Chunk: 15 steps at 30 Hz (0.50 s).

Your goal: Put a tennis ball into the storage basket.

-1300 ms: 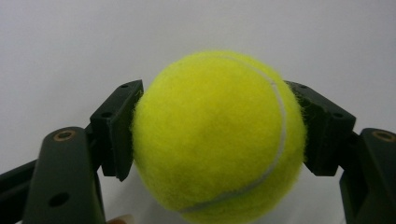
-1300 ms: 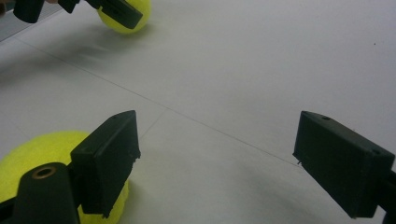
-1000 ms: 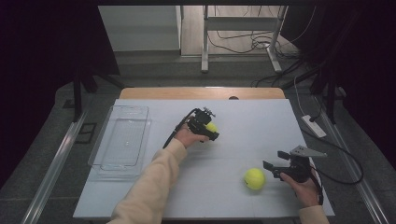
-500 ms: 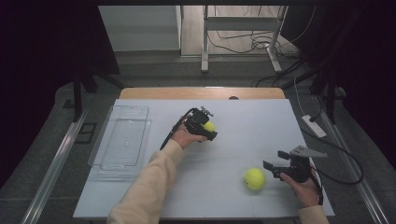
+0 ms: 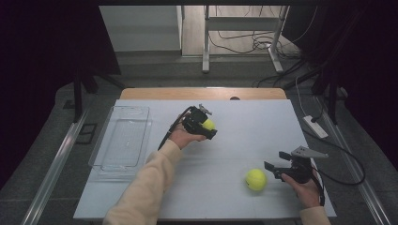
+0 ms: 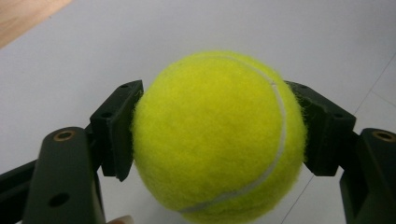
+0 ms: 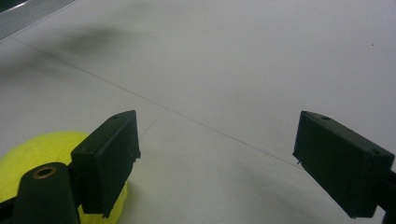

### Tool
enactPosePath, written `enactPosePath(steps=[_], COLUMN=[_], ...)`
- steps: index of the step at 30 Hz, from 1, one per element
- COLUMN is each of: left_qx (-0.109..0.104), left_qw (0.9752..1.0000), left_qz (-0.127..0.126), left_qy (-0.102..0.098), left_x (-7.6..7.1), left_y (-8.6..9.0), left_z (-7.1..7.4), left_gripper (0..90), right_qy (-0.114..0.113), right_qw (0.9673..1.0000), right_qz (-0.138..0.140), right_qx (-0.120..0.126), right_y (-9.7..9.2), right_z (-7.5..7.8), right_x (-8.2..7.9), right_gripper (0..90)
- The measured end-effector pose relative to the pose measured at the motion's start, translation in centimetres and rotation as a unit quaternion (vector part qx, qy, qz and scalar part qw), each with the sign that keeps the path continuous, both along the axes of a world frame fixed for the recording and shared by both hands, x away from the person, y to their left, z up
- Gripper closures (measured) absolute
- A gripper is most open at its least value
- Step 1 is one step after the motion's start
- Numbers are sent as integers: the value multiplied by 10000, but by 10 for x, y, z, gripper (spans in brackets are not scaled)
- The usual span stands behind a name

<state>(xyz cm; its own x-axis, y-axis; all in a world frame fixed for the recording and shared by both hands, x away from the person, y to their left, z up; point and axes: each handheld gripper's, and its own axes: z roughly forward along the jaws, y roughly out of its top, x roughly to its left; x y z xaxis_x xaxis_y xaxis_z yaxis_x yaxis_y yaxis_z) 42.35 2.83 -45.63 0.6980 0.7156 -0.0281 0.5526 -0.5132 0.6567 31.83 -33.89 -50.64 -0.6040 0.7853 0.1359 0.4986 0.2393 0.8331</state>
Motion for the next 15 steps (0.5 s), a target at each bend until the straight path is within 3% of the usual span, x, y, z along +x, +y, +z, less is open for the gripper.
enactPosePath(steps=[15], left_qx=[-216], left_qw=[9997], left_qz=[45], left_qy=[-141], left_x=[-5], left_y=[8], left_z=[16], left_gripper=[267], right_qy=[1], right_qw=[10000], right_qz=[-12], right_qx=[-13], right_y=[0], right_z=[0], right_x=[0], right_gripper=[144])
